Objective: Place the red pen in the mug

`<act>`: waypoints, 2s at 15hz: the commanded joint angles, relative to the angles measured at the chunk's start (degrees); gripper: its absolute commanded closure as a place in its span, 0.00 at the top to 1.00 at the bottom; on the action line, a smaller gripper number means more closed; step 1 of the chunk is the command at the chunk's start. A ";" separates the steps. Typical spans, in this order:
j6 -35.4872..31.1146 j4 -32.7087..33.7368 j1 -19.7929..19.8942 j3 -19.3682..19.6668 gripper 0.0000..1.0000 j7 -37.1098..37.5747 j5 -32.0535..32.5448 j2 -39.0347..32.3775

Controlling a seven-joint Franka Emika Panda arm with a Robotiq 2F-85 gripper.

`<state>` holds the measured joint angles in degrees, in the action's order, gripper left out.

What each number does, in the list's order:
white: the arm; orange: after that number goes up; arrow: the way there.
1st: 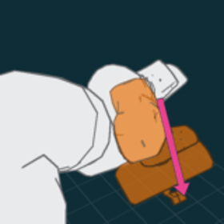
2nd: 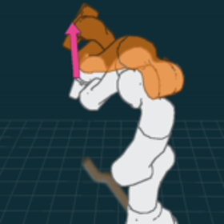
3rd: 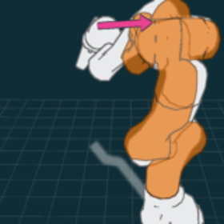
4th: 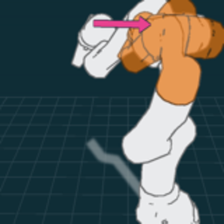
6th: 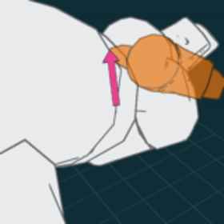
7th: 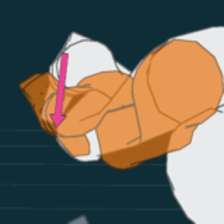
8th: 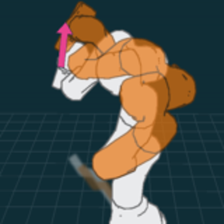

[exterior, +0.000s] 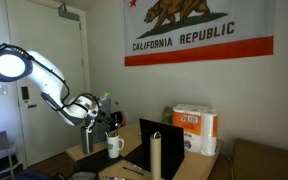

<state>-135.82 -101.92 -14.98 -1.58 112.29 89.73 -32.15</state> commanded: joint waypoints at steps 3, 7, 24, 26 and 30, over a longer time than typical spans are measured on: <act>-0.41 -1.54 2.86 -2.60 0.06 1.14 1.89 0.64; -0.77 -3.33 3.48 -3.50 0.06 1.13 1.68 1.66; -3.60 -8.28 6.77 -6.65 1.00 -8.50 -8.54 6.12; -5.47 -9.55 8.12 -7.31 1.00 -16.37 -15.88 7.81; -8.15 -12.33 10.16 -7.76 1.00 -33.73 -33.27 12.36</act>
<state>-141.78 -109.78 -6.93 -8.37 88.68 65.97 -25.25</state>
